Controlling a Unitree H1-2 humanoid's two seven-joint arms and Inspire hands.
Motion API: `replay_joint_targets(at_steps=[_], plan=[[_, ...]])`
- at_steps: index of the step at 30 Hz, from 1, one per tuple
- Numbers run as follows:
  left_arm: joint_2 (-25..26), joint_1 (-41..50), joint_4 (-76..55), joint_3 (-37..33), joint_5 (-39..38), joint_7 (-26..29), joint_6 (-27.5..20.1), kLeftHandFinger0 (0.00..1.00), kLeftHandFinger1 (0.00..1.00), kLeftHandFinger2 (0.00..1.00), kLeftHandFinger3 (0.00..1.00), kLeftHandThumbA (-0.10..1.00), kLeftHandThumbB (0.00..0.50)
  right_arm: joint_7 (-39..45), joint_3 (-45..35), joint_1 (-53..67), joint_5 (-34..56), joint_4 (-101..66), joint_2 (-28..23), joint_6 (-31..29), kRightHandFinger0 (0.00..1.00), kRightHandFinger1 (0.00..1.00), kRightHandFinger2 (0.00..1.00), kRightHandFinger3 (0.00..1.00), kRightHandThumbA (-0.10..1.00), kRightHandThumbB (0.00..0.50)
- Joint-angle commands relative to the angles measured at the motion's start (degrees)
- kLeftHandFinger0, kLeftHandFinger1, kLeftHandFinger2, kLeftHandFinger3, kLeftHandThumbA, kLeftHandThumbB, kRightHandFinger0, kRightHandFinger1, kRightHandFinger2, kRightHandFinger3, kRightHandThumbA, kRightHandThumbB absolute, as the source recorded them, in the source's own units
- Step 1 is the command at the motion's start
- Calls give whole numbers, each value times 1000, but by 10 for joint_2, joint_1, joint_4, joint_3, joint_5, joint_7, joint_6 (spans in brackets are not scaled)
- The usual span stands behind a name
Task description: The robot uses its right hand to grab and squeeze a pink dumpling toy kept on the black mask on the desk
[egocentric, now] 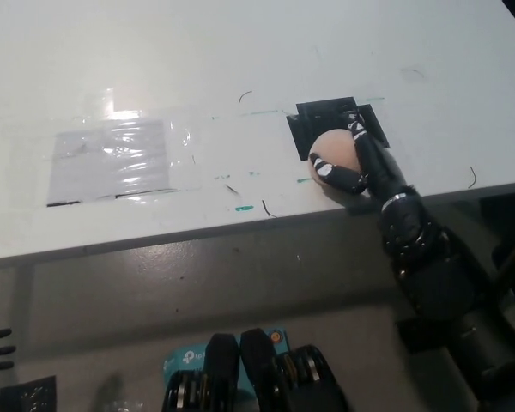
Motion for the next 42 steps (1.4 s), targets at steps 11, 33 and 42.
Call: replay_joint_targets(at_steps=[11, 33, 42], plan=[[30, -22, -12, -4, -1, -5, 7, 685, 723, 810, 854, 1000, 91, -9, 59, 12, -46, 84, 18, -140, 5, 10, 244, 1000, -94, 14], [14, -15, -13, 8, -6, -5, 3, 703, 735, 816, 898, 1000, 119, -412, 24, -35, -143, 23, -21, -358, 0, 223, 590, 295, -100, 90], [15, -18, -13, 8, -7, -8, 0, 723, 749, 831, 894, 1000, 108, -436, 13, -42, -153, -3, -24, -358, 0, 217, 564, 98, -100, 233]])
